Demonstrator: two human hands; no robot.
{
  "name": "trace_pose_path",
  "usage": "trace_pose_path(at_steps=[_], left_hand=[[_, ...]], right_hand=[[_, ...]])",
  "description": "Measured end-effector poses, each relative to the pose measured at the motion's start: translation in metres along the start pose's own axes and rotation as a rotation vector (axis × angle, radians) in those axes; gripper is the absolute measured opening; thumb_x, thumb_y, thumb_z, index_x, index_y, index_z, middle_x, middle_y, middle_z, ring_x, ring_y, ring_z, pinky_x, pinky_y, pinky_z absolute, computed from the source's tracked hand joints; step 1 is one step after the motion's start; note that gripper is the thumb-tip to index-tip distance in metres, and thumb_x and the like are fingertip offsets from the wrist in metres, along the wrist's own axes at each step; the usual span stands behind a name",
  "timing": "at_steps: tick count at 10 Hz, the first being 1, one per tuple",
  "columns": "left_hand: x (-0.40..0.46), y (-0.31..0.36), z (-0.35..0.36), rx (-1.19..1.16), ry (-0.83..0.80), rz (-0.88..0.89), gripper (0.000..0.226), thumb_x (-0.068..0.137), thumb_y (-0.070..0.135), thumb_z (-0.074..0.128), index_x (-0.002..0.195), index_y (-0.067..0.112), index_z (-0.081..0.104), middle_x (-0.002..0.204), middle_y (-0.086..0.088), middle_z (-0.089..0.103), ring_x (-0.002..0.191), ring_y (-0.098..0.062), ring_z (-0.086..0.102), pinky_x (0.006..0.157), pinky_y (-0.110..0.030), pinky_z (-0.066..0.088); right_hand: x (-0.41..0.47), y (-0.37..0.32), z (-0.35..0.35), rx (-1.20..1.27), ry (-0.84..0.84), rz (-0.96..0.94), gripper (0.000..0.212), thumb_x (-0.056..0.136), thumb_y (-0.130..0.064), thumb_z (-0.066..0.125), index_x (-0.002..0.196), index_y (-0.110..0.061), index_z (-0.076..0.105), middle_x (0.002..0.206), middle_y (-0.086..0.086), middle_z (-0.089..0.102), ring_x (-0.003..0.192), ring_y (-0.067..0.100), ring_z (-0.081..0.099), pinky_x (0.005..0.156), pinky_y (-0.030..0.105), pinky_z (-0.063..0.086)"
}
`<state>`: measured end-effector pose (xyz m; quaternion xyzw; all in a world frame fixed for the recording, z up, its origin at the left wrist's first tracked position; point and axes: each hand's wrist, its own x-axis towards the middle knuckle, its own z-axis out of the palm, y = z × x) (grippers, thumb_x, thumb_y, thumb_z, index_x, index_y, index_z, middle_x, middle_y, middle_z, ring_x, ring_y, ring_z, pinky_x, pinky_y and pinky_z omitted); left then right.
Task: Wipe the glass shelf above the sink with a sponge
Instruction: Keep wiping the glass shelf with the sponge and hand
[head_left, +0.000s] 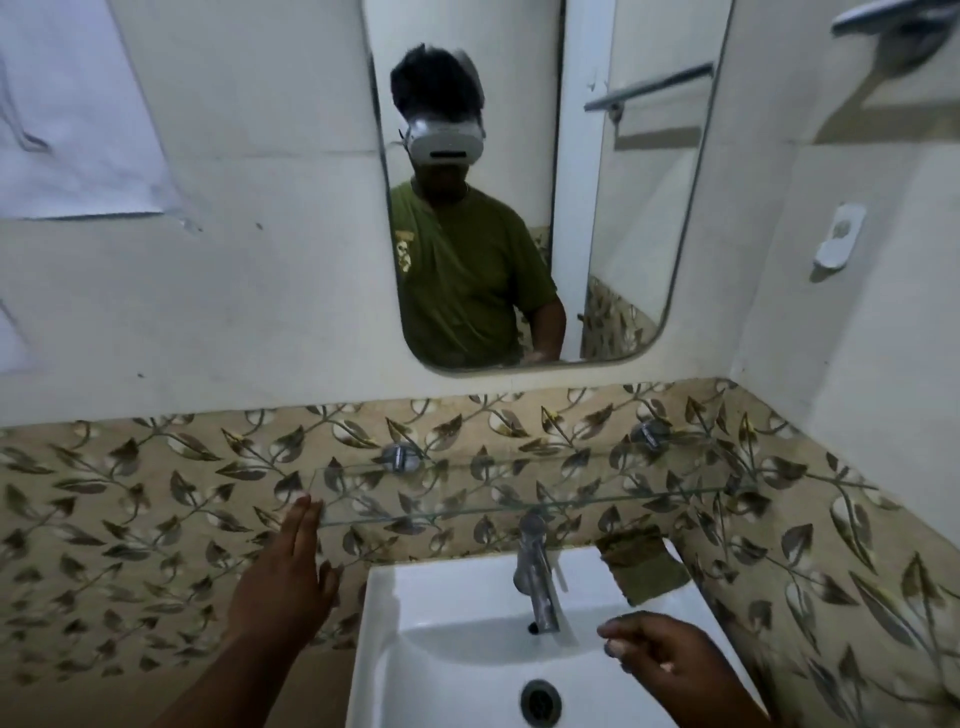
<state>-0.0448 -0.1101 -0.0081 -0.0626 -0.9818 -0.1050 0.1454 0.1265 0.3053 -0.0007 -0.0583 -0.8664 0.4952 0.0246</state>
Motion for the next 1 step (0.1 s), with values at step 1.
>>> trace_pose_path(at_steps=[1], left_hand=[[0.0021, -0.0015, -0.0036, 0.118, -0.010, 0.023, 0.080, 0.078, 0.054, 0.048, 0.146, 0.012, 0.047, 0.146, -0.012, 0.055, 0.114, -0.037, 0.062, 0.088, -0.051, 0.054]], right_hand=[[0.0154, -0.0516, -0.0323, -0.037, 0.211, -0.290, 0.015, 0.091, -0.033, 0.073, 0.093, -0.047, 0.078, 0.095, -0.023, 0.074, 0.089, 0.005, 0.070, 0.071, 0.019, 0.056]])
